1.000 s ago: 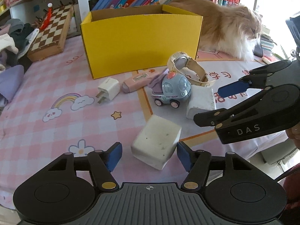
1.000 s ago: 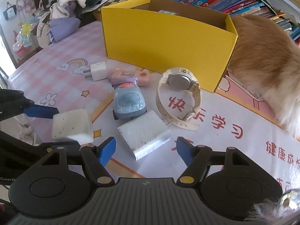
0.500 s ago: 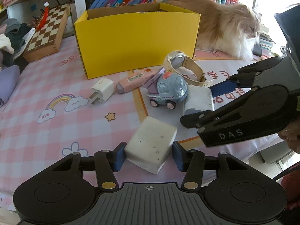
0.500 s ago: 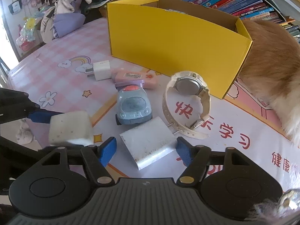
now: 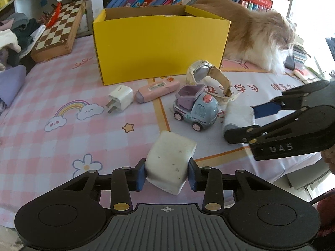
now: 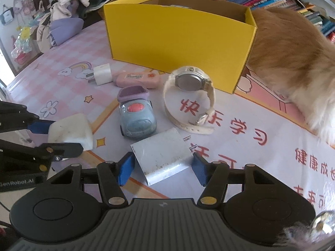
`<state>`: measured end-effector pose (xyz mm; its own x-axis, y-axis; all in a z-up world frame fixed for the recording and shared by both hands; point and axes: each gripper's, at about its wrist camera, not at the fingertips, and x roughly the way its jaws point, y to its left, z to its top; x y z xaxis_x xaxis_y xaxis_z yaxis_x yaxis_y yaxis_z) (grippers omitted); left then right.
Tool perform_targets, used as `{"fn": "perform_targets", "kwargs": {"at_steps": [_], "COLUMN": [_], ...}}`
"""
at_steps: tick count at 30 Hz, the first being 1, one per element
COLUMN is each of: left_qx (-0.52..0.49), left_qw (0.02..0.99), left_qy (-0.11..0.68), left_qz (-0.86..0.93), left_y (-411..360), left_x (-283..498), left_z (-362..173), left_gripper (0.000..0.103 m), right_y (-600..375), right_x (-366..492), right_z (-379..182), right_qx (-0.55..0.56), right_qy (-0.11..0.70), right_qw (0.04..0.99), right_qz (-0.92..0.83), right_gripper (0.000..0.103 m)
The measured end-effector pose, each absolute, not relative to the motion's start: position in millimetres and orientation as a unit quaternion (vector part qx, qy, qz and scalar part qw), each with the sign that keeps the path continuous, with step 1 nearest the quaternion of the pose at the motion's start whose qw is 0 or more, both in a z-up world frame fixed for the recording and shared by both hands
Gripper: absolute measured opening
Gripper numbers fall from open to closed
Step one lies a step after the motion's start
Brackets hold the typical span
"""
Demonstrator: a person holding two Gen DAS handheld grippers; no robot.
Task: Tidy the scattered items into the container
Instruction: 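Grasp the white foam cube with the left gripper while the right gripper grasps the white charger block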
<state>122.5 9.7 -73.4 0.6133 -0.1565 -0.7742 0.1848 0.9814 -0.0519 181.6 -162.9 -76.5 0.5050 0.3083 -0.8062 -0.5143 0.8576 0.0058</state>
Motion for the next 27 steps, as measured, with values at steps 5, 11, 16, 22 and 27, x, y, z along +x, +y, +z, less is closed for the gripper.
{"fn": "perform_targets", "kwargs": {"at_steps": [5,11,16,22,27], "left_qx": [0.01,0.004,0.004,0.011,0.012], "left_qw": [0.899,0.902,0.905,0.907,0.91], "left_qy": [0.428,0.423,0.417,0.41,0.402], "left_qz": [-0.091,-0.084,-0.087,-0.095,-0.101], "left_y": [15.1,22.9,26.7,27.2,28.1], "left_x": [120.3,119.0,116.5,115.4,114.1], "left_z": [-73.4,-70.0,-63.9,-59.4,-55.4], "left_gripper": [0.037,0.036,0.036,0.036,0.036], "right_y": [-166.6,-164.8,-166.5,-168.5,-167.5], "right_x": [178.6,172.1,168.7,166.0,161.6], "right_z": [-75.8,-73.4,-71.4,-69.0,-66.1], "right_qx": [-0.111,-0.114,-0.106,-0.098,-0.099], "right_qy": [0.441,0.438,0.436,0.437,0.435], "right_qw": [0.861,0.863,0.868,0.871,0.872], "right_qz": [0.229,0.225,0.215,0.203,0.201], "right_gripper": [0.057,0.057,0.057,0.057,0.057]}}
